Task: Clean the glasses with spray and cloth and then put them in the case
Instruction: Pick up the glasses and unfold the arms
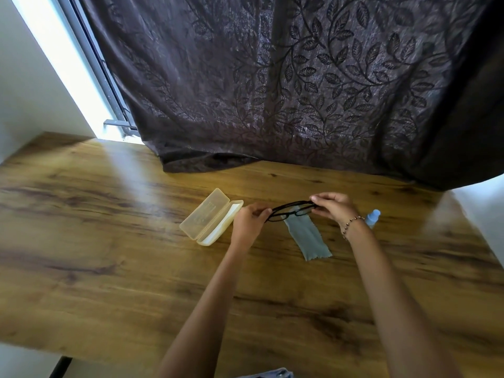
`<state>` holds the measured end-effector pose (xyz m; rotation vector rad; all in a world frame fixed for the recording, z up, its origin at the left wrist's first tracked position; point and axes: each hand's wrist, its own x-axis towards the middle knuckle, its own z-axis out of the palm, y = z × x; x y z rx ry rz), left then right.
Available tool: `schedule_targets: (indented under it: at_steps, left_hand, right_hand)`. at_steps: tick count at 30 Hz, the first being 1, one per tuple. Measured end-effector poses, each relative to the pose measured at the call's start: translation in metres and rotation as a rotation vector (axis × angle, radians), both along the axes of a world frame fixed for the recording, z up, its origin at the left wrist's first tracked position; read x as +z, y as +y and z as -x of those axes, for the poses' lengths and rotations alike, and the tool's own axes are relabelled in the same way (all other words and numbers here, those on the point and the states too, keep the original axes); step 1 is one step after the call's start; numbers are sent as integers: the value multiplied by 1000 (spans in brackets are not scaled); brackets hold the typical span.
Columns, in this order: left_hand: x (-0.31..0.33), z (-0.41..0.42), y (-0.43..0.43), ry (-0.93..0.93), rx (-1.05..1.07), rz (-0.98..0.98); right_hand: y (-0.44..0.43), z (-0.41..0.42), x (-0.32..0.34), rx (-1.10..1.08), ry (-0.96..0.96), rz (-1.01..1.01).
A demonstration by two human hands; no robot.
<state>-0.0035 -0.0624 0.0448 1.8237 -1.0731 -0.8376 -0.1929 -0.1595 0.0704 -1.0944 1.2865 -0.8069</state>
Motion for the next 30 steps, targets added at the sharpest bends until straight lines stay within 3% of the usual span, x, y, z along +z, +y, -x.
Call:
schedule_targets:
  at_steps: [5,8,14,17,26,30]
  left_hand:
    - [6,-7,2,-109,-33,-17]
    - [8,-13,3,-129,-23,1]
    - [11,-11,5,-133,-13,48]
    - [9,-12,5,-111,-6,43]
    - [12,-18,7,-3,16,-10]
    - [19,-16,9,77,136,-2]
  right_hand:
    - [19,-4,-10,-71,18,14]
    - [27,-4,-12,-7,57,90]
    - [33,0,3,135,386,255]
    - [33,3,12,214,485,228]
    - [40,5,21,289,478,149]
    - [44,-3,24,341,474,123]
